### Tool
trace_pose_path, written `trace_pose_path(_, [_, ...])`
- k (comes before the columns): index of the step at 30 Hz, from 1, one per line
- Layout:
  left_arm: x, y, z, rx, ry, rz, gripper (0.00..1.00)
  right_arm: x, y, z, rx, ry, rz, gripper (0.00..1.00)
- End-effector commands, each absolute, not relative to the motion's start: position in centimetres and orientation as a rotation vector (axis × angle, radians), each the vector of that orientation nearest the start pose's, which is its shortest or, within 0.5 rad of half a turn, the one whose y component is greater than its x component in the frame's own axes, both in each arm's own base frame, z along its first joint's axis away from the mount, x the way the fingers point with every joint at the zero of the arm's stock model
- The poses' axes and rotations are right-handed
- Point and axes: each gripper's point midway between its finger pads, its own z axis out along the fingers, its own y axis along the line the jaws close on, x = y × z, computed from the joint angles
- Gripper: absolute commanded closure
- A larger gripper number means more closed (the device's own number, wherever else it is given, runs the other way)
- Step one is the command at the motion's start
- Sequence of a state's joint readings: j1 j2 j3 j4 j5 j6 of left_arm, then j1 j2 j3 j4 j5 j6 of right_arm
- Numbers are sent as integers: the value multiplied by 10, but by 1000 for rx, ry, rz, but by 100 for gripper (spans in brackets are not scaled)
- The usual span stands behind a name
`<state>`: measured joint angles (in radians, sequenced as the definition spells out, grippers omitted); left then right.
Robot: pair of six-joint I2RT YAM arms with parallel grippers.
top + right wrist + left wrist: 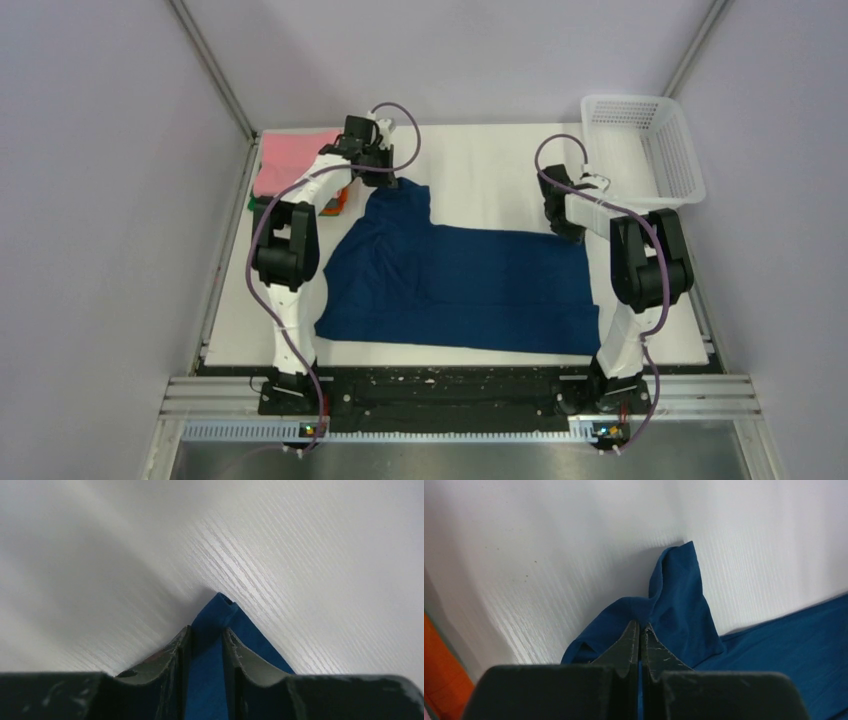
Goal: Fold and stack the t-shirts
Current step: Grab the side of the flattened tshirt furthest away from the robot with both arms
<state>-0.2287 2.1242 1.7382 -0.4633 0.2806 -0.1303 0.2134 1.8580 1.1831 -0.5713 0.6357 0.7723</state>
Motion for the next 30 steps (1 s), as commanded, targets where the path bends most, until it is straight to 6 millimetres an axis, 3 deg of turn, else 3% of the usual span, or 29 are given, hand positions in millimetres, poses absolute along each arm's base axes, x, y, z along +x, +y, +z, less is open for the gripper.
trace_pose_path(1, [507, -184, 137, 324, 2309, -533, 100, 383, -7, 47, 861, 2296, -533, 78])
trace_pose_path(3, [503, -186, 139, 338, 2306, -536, 100, 387, -6, 50, 855, 2282, -514, 90])
trace_pose_path(6, [494, -187, 145, 343, 2299, -533, 100, 393, -1, 62, 811, 2249, -444, 100])
trace_pose_path(10, [476, -187, 152, 331, 2279, -493, 100, 386, 11, 82, 729, 2210, -358, 100])
trace_pose_path(19, [405, -201, 171, 410, 2237, -393, 100, 334, 26, 95, 633, 2226, -245, 100])
trace_pose_path(26, [353, -188, 178, 317, 2219, -371, 100, 306, 26, 103, 588, 2238, -178, 100])
trace_pose_path(30, [326, -165, 176, 193, 2210, -326, 100, 297, 19, 104, 585, 2239, -216, 100])
